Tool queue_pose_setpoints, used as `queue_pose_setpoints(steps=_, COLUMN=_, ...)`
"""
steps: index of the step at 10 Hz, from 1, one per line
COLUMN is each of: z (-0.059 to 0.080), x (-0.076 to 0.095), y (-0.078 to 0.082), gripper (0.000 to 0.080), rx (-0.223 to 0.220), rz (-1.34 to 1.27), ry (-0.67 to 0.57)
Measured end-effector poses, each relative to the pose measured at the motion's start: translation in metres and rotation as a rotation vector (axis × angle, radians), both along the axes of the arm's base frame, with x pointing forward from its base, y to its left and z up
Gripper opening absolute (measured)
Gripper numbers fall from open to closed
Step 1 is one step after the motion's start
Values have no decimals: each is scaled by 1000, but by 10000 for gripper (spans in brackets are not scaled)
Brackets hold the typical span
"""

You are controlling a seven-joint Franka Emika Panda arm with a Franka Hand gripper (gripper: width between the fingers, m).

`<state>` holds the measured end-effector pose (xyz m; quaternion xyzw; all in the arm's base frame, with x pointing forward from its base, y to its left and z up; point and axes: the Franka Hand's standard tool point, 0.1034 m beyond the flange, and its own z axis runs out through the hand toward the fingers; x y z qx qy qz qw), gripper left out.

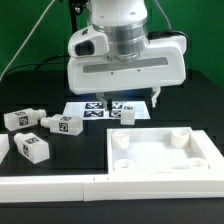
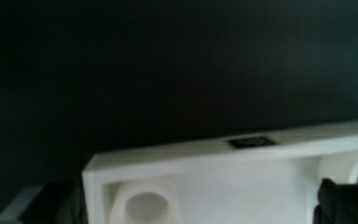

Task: Assemble one leg

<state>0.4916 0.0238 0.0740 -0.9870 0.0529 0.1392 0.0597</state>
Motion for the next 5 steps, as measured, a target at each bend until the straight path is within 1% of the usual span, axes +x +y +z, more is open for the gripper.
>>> queue_pose_setpoints(steps=1, z=3, x=-5, y=2, gripper=648, rx=12, rz=6, ry=58)
queue_pose_setpoints(steps=3, z=1, x=-6, y=3, gripper=648, rx=34, rz=14, ry=171)
queue_pose_setpoints(steps=4, z=-2, x=-9, y=2, gripper=648, rx=47, rz=18, ry=259)
queue_pose_setpoints(steps=5, z=-9, x=-21, y=-3, gripper=648, rx=24, rz=-1, ry=372)
